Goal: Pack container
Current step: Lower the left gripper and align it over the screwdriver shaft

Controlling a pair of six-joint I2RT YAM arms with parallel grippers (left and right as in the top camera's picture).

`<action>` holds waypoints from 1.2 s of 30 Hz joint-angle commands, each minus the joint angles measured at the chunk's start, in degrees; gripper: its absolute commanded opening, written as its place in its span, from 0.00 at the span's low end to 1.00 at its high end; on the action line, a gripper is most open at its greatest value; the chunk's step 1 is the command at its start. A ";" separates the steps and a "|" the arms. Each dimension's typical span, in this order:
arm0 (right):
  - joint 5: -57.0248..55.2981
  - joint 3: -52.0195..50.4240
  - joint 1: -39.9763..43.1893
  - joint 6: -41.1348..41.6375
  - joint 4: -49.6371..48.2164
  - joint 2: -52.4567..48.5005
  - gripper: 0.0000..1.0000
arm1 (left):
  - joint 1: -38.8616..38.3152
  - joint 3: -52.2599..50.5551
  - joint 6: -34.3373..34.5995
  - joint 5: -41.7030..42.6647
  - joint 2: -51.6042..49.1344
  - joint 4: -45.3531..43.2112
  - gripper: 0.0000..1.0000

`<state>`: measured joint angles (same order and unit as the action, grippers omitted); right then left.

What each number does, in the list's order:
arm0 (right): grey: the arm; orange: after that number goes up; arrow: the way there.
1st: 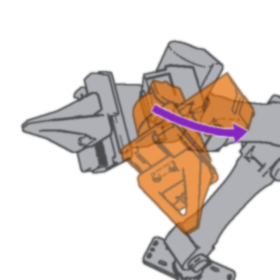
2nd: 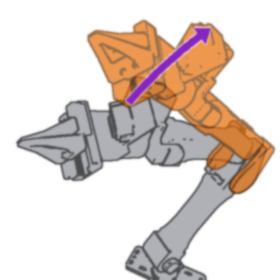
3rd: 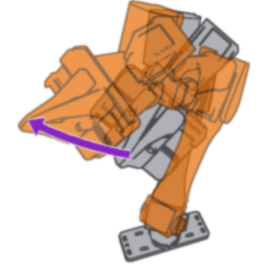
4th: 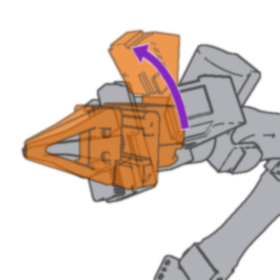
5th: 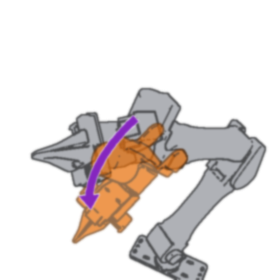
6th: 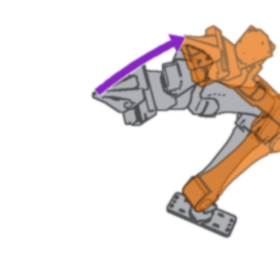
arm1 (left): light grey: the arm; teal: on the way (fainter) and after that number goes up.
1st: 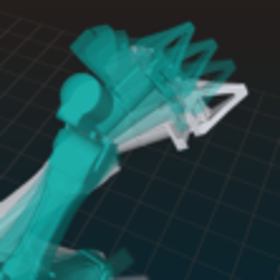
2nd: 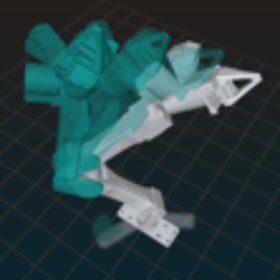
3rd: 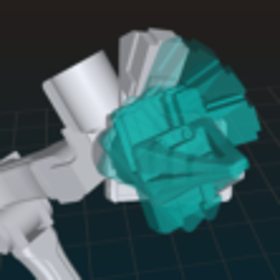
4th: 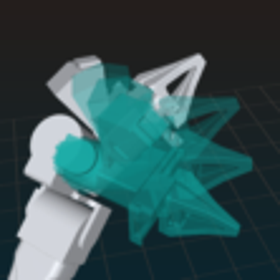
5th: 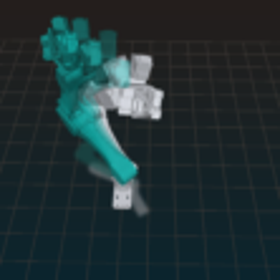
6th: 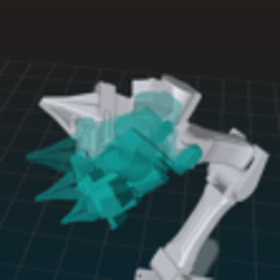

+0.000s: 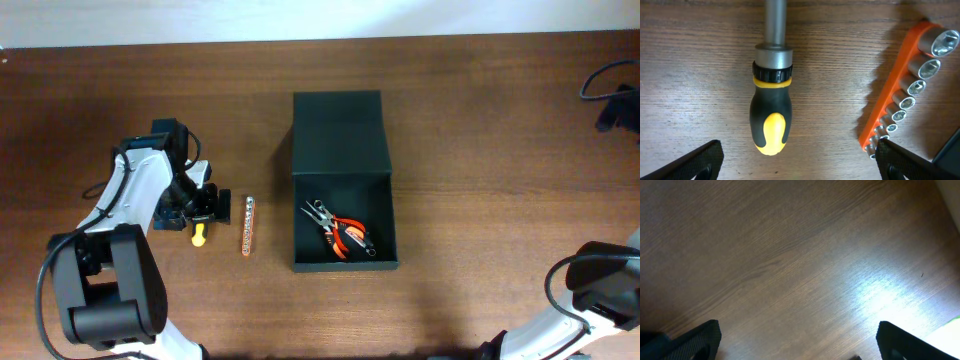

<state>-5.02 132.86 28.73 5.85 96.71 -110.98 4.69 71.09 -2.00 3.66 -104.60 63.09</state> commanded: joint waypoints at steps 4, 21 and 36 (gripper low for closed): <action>0.11 -0.11 0.22 0.46 -0.02 -0.04 0.99 | 0.37 0.83 -7.56 -0.02 -0.42 -1.81 0.99; 0.11 -0.11 0.22 0.46 -0.02 -0.04 0.99 | 0.42 0.83 -3.26 -7.58 -3.21 -4.48 0.99; 0.11 -0.11 0.22 0.46 -0.02 -0.04 0.99 | 0.42 0.83 -2.78 -3.39 -5.07 -4.35 0.99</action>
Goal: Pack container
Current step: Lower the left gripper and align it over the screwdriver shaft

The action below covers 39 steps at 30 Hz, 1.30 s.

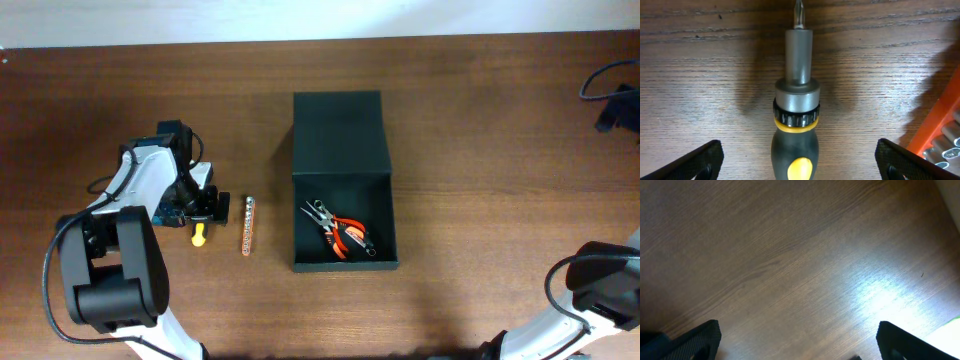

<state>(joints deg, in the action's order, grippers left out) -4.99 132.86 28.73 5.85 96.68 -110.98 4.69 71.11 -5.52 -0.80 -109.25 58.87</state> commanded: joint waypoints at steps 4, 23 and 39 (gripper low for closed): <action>0.09 -0.11 0.22 0.46 0.00 -0.04 0.99 | 0.42 0.81 0.74 1.92 -0.42 -0.17 0.99; 0.09 -0.11 0.22 0.46 0.00 -0.04 0.99 | 0.48 0.17 0.76 1.90 -0.48 -1.70 0.99; 0.09 -0.11 0.22 0.46 0.00 -0.04 0.99 | 3.82 0.17 0.70 1.97 -0.57 -2.51 0.99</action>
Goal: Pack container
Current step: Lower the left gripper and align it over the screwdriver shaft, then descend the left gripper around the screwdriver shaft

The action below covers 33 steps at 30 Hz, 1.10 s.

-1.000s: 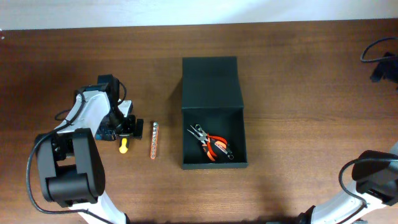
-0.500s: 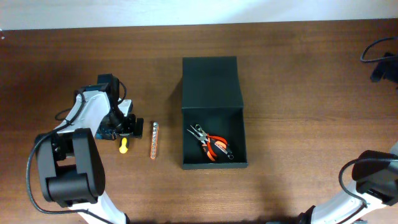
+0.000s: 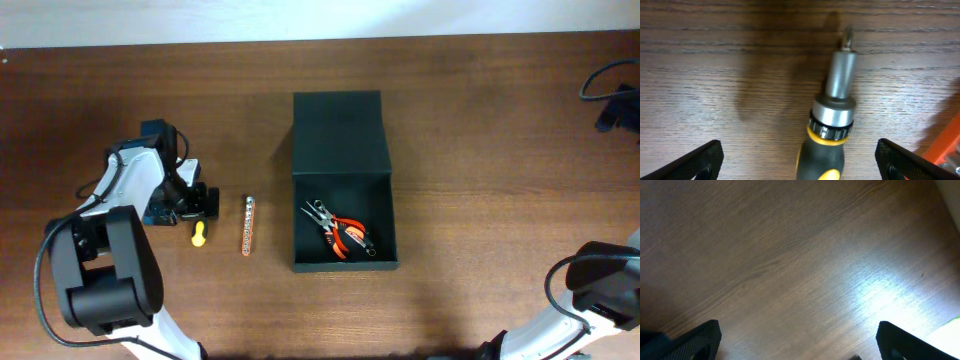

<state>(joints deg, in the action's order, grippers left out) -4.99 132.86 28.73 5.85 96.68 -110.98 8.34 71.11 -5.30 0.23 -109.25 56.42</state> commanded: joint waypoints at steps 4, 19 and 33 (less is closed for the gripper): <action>0.09 -0.11 0.22 0.46 0.00 -0.04 0.99 | -0.02 0.17 -0.09 0.90 -0.57 -0.09 0.99; 0.09 -0.11 0.22 0.46 0.00 -0.04 0.99 | -0.09 0.17 -0.13 1.11 -3.52 -0.20 0.99; 0.09 -0.11 0.22 0.46 0.00 -0.04 0.99 | -0.09 0.17 -0.59 2.60 -3.67 -0.04 0.99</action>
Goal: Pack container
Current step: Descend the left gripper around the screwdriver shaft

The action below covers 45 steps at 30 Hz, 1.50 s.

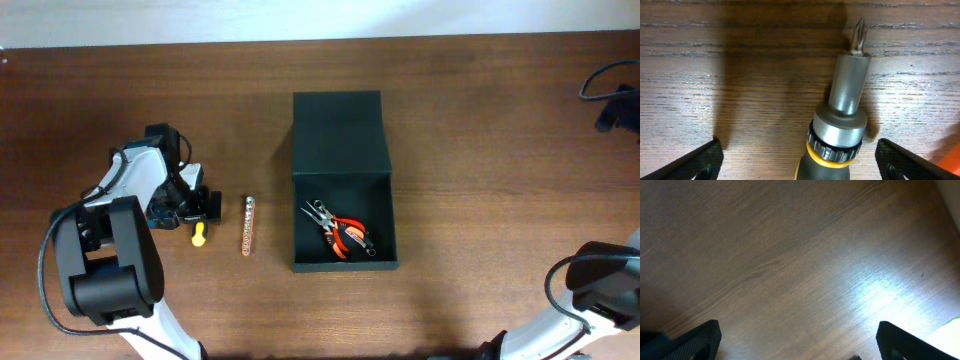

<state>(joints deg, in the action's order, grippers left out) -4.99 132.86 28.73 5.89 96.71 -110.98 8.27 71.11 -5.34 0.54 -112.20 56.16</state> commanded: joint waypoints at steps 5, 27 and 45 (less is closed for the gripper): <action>0.09 -0.11 0.22 0.42 -0.02 -0.04 0.99 | -1.18 0.17 -1.03 2.25 -0.72 0.17 0.99; 0.09 -0.11 0.22 0.42 -0.02 -0.04 0.99 | -3.08 0.17 -1.64 -0.39 -0.72 0.52 0.99; 0.09 -0.11 0.22 0.42 -0.02 -0.04 0.99 | -3.08 0.17 -2.01 -1.84 -0.72 1.51 0.99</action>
<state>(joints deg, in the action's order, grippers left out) -4.99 132.86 28.73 5.89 96.68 -110.98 5.26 71.11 -6.44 -0.73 -112.20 57.58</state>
